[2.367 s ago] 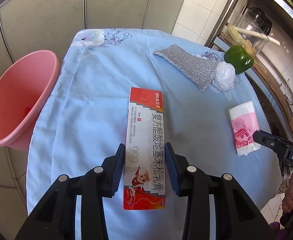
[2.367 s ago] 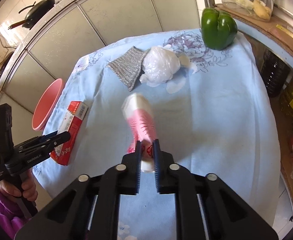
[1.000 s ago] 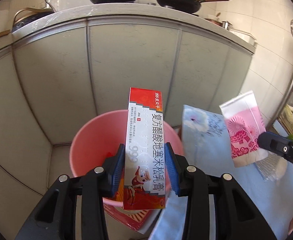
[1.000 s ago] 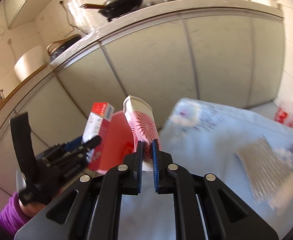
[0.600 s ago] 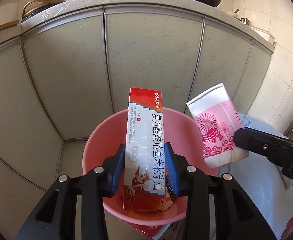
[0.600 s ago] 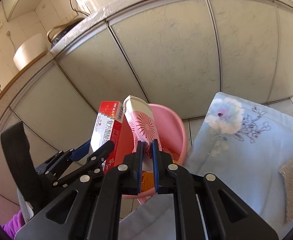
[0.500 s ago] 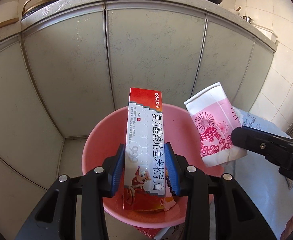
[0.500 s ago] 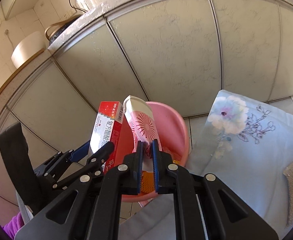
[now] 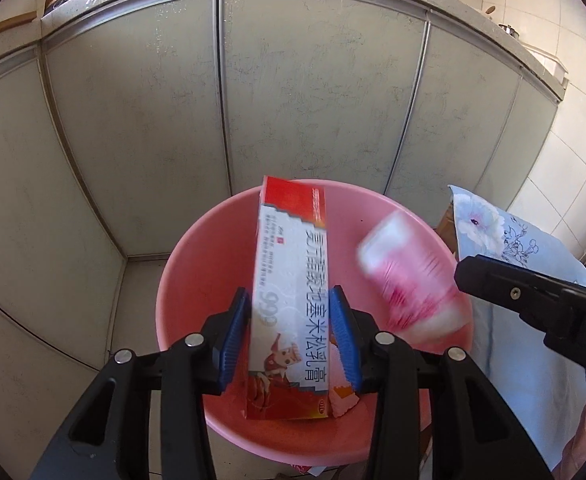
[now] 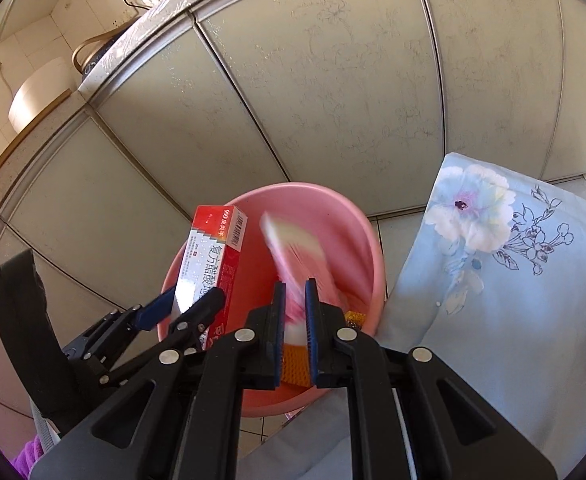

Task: Collect trash
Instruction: 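Carry the box and packet over the pink bin and open both tools, then move both open tools back toward the table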

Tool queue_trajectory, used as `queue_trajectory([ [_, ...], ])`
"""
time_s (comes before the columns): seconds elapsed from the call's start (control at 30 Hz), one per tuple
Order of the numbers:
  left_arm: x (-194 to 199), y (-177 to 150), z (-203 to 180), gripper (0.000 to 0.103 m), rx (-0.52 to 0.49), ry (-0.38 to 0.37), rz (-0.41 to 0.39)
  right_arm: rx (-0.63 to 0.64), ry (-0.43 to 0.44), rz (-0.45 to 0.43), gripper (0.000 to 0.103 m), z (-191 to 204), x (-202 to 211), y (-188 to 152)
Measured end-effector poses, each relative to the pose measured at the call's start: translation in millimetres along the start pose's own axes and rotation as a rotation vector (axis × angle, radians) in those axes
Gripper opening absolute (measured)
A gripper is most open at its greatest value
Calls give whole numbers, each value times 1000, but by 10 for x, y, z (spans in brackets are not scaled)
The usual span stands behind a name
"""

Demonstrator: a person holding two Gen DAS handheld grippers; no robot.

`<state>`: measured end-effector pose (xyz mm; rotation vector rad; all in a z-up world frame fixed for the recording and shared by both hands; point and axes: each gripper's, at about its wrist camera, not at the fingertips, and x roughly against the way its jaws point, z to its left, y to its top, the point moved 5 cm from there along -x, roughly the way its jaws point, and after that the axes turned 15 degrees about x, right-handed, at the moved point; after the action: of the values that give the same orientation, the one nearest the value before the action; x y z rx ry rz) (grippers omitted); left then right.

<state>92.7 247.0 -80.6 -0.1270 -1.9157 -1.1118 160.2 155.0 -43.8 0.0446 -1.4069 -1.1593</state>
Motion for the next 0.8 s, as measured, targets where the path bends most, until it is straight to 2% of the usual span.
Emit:
queue_trajectory([
  [0.03,2,10,9,44,1,-1,-3,4,-3,2,19,-1,-3,2],
  [0.1,21,21,20,44,3,-10,-8,15,-4,-3,23,-1,9,7],
  [0.37,159,26,-61,46,-13,-39,-14,68,-26,-33,23,41,227,-35],
  [0.67,547,-48,-187,47,-38,-85,-41,112,-64,-66,24,97,636,-218],
  [0.8,732,-105,-259,48,-60,-104,-55,118,-77,-78,30,121,784,-331],
])
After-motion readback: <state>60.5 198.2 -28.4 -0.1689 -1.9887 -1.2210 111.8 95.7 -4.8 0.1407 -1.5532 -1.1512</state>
